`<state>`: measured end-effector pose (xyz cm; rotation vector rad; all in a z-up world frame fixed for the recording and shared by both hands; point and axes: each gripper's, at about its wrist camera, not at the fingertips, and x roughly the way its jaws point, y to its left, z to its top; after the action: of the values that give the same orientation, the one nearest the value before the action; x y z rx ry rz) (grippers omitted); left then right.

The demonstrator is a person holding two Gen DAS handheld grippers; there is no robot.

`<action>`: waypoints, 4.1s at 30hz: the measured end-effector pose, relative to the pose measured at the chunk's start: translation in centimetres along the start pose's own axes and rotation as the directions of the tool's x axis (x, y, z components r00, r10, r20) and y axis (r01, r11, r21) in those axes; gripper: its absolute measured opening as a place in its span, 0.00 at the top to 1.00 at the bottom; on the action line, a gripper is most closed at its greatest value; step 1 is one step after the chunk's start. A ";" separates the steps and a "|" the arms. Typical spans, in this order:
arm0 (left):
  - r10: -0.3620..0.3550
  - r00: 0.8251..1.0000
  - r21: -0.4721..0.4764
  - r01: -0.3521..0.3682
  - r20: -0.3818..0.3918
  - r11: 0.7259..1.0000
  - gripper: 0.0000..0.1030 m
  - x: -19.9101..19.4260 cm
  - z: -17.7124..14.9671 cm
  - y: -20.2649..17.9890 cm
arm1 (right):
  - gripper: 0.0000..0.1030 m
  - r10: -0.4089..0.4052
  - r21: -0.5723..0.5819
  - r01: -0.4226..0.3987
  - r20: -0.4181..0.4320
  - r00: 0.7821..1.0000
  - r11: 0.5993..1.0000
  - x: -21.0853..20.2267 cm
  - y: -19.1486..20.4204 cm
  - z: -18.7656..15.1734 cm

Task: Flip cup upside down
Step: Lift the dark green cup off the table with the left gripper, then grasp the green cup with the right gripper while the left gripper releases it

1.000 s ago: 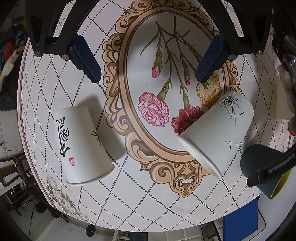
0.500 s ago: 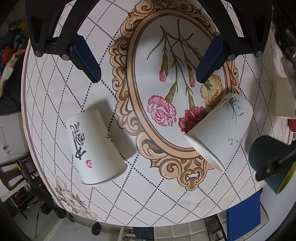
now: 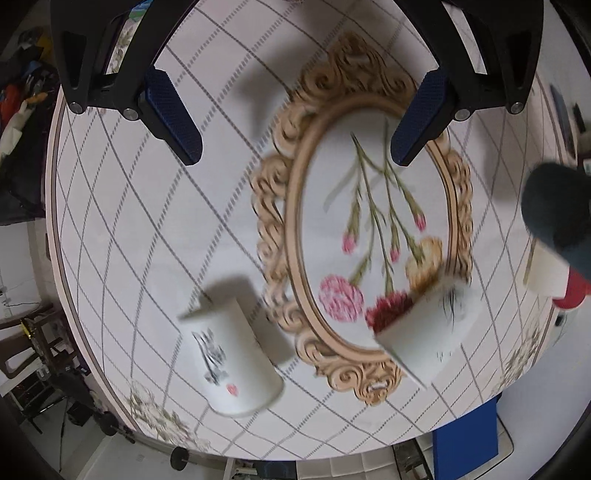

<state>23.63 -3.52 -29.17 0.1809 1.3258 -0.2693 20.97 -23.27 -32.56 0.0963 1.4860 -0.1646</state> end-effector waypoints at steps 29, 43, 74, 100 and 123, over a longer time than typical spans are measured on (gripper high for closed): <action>-0.113 0.883 -0.186 0.030 -0.455 0.982 0.35 12.2 -3.0 -6.6 | 0.00 -0.054 -0.020 0.052 -0.094 0.994 0.998 0.3 -6.8 -4.3; -0.150 0.881 -0.245 0.040 -0.450 0.969 0.25 12.7 -3.5 -6.1 | 0.00 -0.056 0.004 0.057 -0.095 0.994 0.998 -0.1 -6.9 -3.9; 0.024 0.981 -0.351 -0.092 -0.192 0.932 0.24 -4.4 -9.5 1.5 | 0.00 0.154 -0.134 -0.166 -0.094 0.984 0.977 -5.1 2.3 -5.8; 0.036 0.975 -0.490 -0.142 -0.220 0.860 0.09 4.6 -15.4 10.5 | 0.00 0.007 -0.340 0.253 0.585 0.811 -0.906 -1.6 10.5 -18.0; 0.022 0.961 -0.520 -0.168 -0.275 0.837 0.09 8.7 -16.6 11.7 | 0.09 0.162 0.216 0.072 0.434 0.886 -0.974 5.8 7.0 -16.0</action>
<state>13.49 11.53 -41.77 -0.2055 1.5971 0.2319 6.83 -14.03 -39.94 2.7309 0.0865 -1.5298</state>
